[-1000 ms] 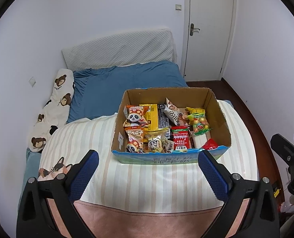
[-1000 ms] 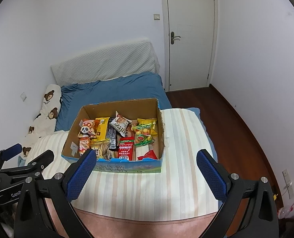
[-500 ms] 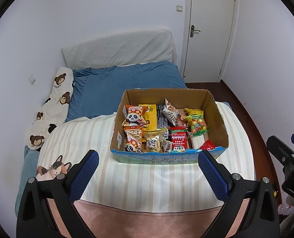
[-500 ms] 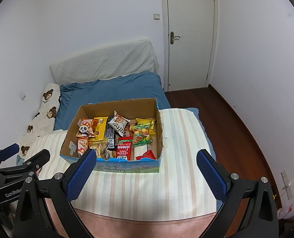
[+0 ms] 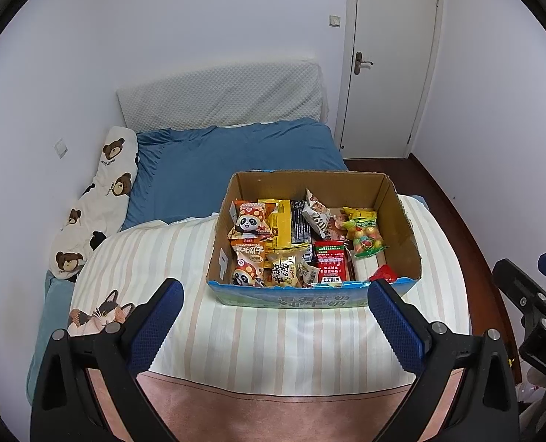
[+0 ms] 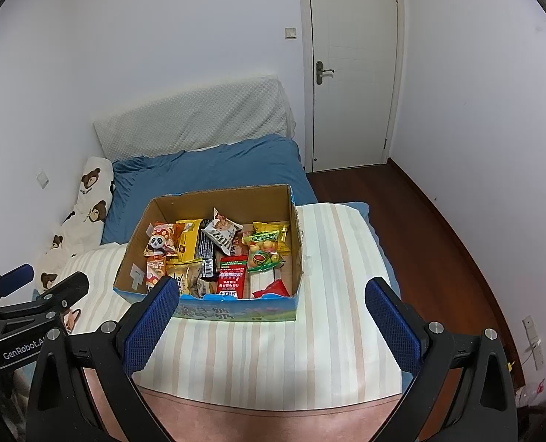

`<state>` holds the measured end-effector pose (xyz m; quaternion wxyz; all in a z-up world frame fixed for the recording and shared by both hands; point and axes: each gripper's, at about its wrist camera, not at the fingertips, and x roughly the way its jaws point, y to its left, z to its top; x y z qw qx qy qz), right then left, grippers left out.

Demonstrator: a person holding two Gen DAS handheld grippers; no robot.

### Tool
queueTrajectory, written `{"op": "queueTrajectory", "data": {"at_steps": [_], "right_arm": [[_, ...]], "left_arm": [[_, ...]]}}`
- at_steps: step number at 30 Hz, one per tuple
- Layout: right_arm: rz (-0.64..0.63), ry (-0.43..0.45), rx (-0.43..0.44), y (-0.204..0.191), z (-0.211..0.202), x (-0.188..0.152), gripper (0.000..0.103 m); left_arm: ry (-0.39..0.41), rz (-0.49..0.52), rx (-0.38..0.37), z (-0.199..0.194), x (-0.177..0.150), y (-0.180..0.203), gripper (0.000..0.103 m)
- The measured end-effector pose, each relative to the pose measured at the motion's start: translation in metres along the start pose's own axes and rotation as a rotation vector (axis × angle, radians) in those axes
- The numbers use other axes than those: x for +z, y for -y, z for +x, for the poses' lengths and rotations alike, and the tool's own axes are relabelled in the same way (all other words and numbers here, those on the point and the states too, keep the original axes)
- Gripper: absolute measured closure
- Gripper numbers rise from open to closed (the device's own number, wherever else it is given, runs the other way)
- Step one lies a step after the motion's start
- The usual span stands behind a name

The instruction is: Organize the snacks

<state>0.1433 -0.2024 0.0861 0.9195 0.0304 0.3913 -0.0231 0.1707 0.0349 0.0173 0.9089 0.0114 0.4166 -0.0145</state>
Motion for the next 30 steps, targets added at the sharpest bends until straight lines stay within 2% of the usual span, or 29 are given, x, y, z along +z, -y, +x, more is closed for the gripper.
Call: {"op": "queueTrajectory", "data": {"at_steps": [30], "right_arm": [[0.000,0.002,-0.002,0.002,-0.009,0.000,0.000]], "left_arm": [[0.024,-0.003,0.011,-0.014,0.003,0.003,0.000]]}}
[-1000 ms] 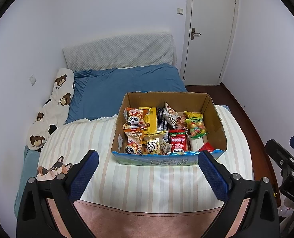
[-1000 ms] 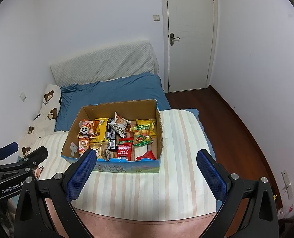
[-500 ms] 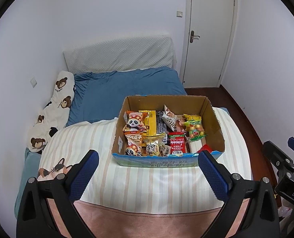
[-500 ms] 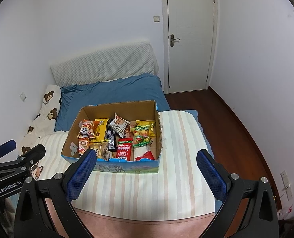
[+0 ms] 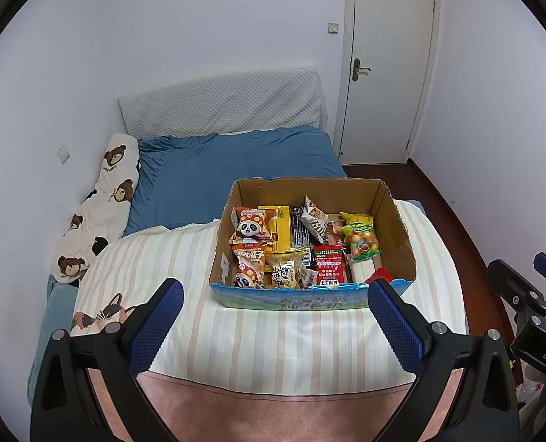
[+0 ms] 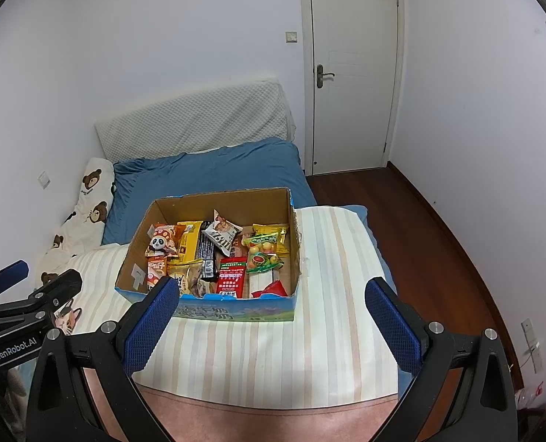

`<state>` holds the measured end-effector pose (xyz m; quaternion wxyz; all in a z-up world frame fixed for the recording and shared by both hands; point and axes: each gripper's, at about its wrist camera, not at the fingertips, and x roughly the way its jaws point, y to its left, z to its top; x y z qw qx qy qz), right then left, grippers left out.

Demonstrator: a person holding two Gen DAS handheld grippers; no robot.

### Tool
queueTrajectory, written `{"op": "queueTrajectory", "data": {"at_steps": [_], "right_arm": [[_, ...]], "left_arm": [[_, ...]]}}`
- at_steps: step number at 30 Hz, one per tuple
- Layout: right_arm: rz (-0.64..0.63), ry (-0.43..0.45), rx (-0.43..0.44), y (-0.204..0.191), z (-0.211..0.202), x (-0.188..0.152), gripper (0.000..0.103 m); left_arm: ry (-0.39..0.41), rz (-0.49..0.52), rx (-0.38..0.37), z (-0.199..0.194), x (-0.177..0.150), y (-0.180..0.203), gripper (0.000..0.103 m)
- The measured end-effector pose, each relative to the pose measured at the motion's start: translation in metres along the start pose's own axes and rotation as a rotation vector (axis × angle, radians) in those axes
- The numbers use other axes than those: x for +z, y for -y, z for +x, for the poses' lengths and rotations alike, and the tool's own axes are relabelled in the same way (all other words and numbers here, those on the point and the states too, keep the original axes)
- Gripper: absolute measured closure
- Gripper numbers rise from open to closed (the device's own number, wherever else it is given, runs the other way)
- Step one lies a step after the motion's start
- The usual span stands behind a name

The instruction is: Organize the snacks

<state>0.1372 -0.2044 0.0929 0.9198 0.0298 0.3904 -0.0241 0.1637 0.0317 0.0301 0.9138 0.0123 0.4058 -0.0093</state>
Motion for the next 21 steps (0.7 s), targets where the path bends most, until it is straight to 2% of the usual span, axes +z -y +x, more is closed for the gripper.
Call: {"op": "queueTrajectory", "data": {"at_steps": [21], "right_arm": [[-0.029,0.012,-0.013,0.0019,-0.0030,0.0033,0.000]], "left_arm": [[-0.001,-0.007,0.001,-0.0019,-0.0010,-0.0007,0.000]]}}
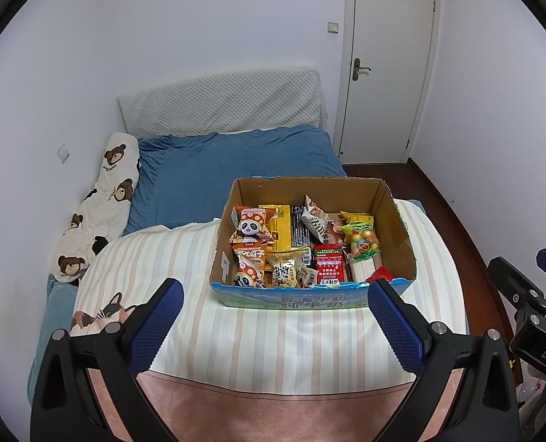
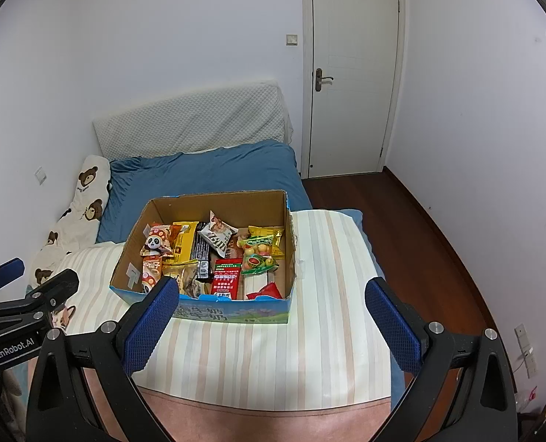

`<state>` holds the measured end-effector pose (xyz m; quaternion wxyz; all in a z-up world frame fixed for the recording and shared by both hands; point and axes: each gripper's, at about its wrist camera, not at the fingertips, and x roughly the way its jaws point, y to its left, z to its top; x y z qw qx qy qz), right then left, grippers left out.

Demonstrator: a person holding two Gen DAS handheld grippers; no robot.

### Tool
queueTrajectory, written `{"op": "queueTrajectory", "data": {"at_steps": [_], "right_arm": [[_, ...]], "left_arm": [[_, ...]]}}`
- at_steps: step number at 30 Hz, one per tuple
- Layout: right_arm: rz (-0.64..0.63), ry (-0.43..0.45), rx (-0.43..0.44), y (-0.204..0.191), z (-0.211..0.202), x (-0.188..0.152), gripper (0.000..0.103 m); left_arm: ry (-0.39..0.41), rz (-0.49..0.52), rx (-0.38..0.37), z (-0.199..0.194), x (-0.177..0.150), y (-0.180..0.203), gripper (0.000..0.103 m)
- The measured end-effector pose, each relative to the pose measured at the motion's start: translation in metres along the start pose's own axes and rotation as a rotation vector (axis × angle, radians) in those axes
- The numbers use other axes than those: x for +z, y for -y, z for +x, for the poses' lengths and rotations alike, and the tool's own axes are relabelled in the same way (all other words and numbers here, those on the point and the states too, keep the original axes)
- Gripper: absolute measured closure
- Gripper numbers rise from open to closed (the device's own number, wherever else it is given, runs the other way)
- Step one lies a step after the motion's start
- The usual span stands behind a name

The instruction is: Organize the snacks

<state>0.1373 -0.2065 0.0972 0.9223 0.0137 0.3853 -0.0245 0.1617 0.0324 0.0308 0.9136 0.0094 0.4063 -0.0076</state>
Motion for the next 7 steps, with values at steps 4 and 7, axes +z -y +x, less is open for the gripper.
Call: {"op": "queueTrajectory", "data": {"at_steps": [4,7], "right_arm": [[-0.002,0.001,-0.001,0.0003,-0.0004,0.0007,0.000],[-0.003,0.002,-0.001,0.0008,-0.0007,0.0015,0.000]], "left_arm": [[0.001,0.001,0.001,-0.0002,-0.0003,-0.0006,0.000],[0.001,0.000,0.000,-0.0005,-0.0001,-0.0005,0.000]]}}
